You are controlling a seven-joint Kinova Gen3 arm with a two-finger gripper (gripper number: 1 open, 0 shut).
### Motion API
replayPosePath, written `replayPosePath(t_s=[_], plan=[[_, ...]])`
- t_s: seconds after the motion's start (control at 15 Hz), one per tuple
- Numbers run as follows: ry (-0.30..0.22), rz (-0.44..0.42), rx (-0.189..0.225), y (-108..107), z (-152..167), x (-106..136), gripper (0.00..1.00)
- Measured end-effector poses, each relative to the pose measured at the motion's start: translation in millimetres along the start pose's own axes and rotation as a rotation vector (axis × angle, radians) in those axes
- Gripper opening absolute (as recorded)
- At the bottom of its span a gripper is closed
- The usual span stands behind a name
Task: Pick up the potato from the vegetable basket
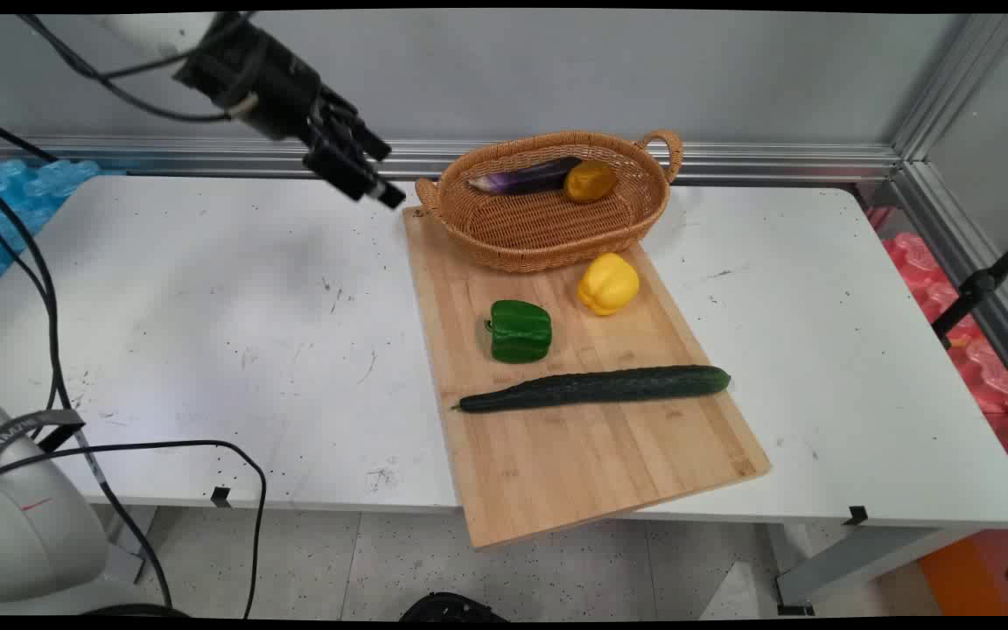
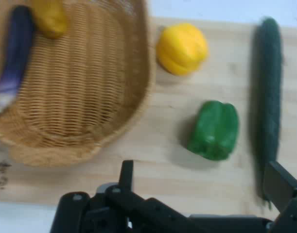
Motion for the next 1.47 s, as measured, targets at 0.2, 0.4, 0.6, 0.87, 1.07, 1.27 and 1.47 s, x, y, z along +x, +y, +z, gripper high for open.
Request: replayPosePath(t_s=[0.2,0.4,0.6,0.87,1.07,1.27,1.47], plan=[[0.048,-0.07,0.053,-15.2,-6.2,7.0,1.0],[0.09,-0.127,0.097,-29.4,-1.7,21.8,1.0],[0.111,-0.176,0.134,-42.1,14.5,42.1,1.0],[0.109,-0.217,0.17,-55.0,45.4,66.2,1.0],[0.095,-0.237,0.188,-65.1,80.7,87.0,1.0],[0.062,-0.248,0.2,-75.1,123.1,103.8,1.0],[0.027,-0.251,0.202,-82.7,162.2,115.6,1.0]])
